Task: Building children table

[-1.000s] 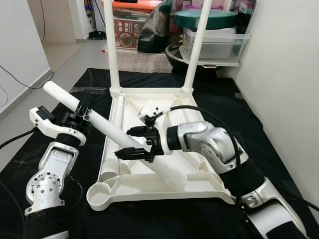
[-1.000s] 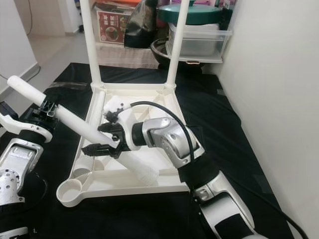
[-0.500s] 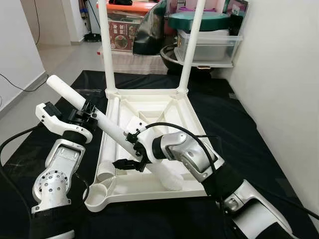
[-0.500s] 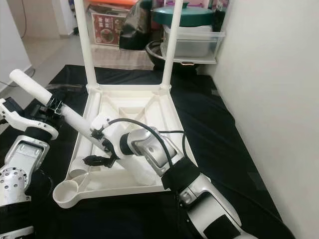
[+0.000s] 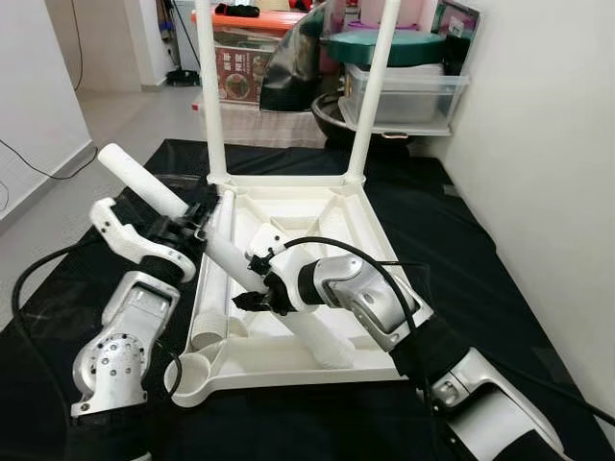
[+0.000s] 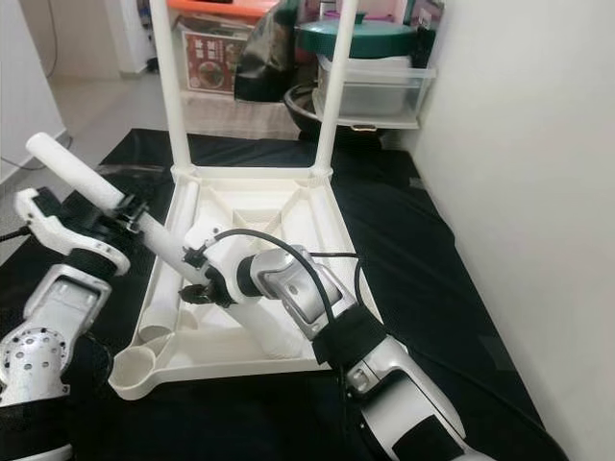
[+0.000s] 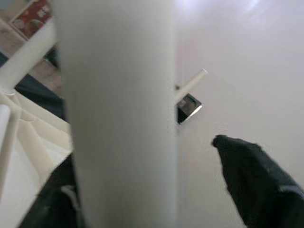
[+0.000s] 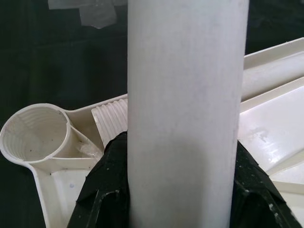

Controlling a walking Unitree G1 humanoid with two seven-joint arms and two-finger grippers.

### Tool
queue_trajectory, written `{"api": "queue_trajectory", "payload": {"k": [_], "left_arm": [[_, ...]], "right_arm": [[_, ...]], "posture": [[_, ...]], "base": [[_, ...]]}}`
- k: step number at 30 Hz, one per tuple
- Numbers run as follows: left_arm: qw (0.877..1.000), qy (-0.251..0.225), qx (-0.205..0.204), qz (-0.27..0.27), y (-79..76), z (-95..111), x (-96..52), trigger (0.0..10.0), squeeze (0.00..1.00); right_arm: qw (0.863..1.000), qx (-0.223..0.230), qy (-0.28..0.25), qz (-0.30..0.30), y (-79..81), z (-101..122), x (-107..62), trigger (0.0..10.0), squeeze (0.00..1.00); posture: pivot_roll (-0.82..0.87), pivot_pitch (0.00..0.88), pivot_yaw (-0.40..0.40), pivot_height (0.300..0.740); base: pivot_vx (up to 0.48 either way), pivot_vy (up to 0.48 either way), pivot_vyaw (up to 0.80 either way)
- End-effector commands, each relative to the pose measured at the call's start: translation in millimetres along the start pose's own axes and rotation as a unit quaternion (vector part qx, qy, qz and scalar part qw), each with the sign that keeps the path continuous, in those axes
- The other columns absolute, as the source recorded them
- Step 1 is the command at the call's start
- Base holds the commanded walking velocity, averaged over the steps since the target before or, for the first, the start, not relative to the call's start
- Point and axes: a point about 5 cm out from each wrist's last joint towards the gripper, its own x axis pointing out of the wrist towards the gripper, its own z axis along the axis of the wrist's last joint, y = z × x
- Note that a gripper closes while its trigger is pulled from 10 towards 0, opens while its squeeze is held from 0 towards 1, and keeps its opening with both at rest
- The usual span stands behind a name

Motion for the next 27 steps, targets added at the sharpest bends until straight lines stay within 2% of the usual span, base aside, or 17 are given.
{"api": "queue_trajectory", "payload": {"k": [1,3,5,6,7,8,9,10,13,15,16,20,23,25,27], "left_arm": [[0.998,0.021,-0.006,-0.058,-20.0,-9,5.3,10.0,1.00],[0.998,0.014,-0.005,-0.068,-22.9,-6,4.0,10.0,1.00],[0.998,0.014,-0.005,-0.068,-22.9,-6,4.0,10.0,1.00],[0.994,0.002,-0.016,-0.105,-30.6,1,-2.0,10.0,1.00],[0.994,0.002,-0.016,-0.105,-30.6,1,-2.0,10.0,1.00],[0.991,-0.001,-0.024,-0.132,-36.6,7,-8.9,10.0,1.00],[0.991,-0.001,-0.024,-0.132,-36.6,7,-8.9,10.0,1.00],[0.990,0.002,-0.019,-0.137,-37.8,11,-14.1,10.0,1.00],[0.990,0.002,-0.019,-0.137,-37.8,11,-14.1,10.0,1.00],[0.992,0.002,-0.007,-0.130,-33.9,14,-18.6,10.0,1.00],[0.992,0.002,-0.001,-0.123,-31.2,15,-21.0,10.0,0.00],[0.994,-0.003,0.006,-0.114,-29.6,15,-23.9,10.0,0.00],[0.994,-0.003,0.006,-0.113,-30.0,15,-24.6,10.0,0.00],[0.994,-0.001,0.004,-0.107,-28.6,13,-25.1,10.0,0.00],[0.994,-0.001,0.004,-0.107,-28.6,13,-25.1,10.0,0.00]], "right_arm": [[0.998,0.015,0.033,0.048,16.1,-20,12.0,0.0,0.00],[0.999,0.012,0.021,0.039,9.6,-16,5.2,0.0,0.00],[0.999,0.012,0.021,0.039,9.6,-16,5.2,0.0,0.00],[0.999,0.019,0.005,0.028,-0.8,-10,-6.2,0.0,0.00],[0.999,0.019,0.005,0.028,-0.8,-10,-6.2,0.0,0.00],[1.000,0.028,-0.007,0.007,-14.8,-7,-19.5,0.0,0.00],[1.000,0.028,-0.007,0.007,-14.8,-7,-19.5,0.0,0.00],[0.999,0.043,-0.022,-0.022,-30.7,-3,-33.8,0.0,0.00],[0.999,0.043,-0.022,-0.022,-30.7,-3,-33.8,0.0,0.00],[0.996,0.059,-0.041,-0.059,-48.5,3,-49.8,0.0,0.00],[0.993,0.065,-0.051,-0.082,-59.1,6,-60.2,0.0,0.00],[0.988,0.073,-0.065,-0.117,-75.3,10,-79.5,0.0,0.00],[0.987,0.073,-0.070,-0.127,-80.3,11,-87.3,0.0,0.00],[0.984,0.071,-0.082,-0.143,-88.7,17,-104.0,0.0,0.00],[0.984,0.071,-0.082,-0.143,-88.7,17,-104.0,0.0,0.00]], "posture": [[0.04,0.000,-0.054,0.740],[0.04,0.000,-0.053,0.740],[0.04,0.000,-0.053,0.740],[0.04,0.000,-0.052,0.740],[0.04,0.000,-0.052,0.740],[0.04,0.000,-0.055,0.740],[0.04,0.000,-0.055,0.740],[0.04,0.000,-0.057,0.740],[0.04,0.000,-0.057,0.740],[0.04,0.000,-0.060,0.740],[0.04,0.000,-0.060,0.740],[0.04,0.000,-0.065,0.740],[0.04,0.000,-0.065,0.740],[0.04,0.000,-0.065,0.740],[0.04,0.000,-0.065,0.740]], "base": [[0.000,0.000,0.00],[0.000,0.000,0.00],[0.000,0.000,0.00],[0.000,0.000,0.00],[0.000,0.000,0.00],[0.000,0.000,0.00],[0.000,0.000,0.00],[0.000,0.000,0.00],[0.000,0.000,0.00],[0.000,0.000,0.00],[0.000,0.000,0.00],[0.000,0.000,0.00],[0.000,0.000,0.00],[0.000,0.000,0.00],[0.000,0.000,0.00]]}}
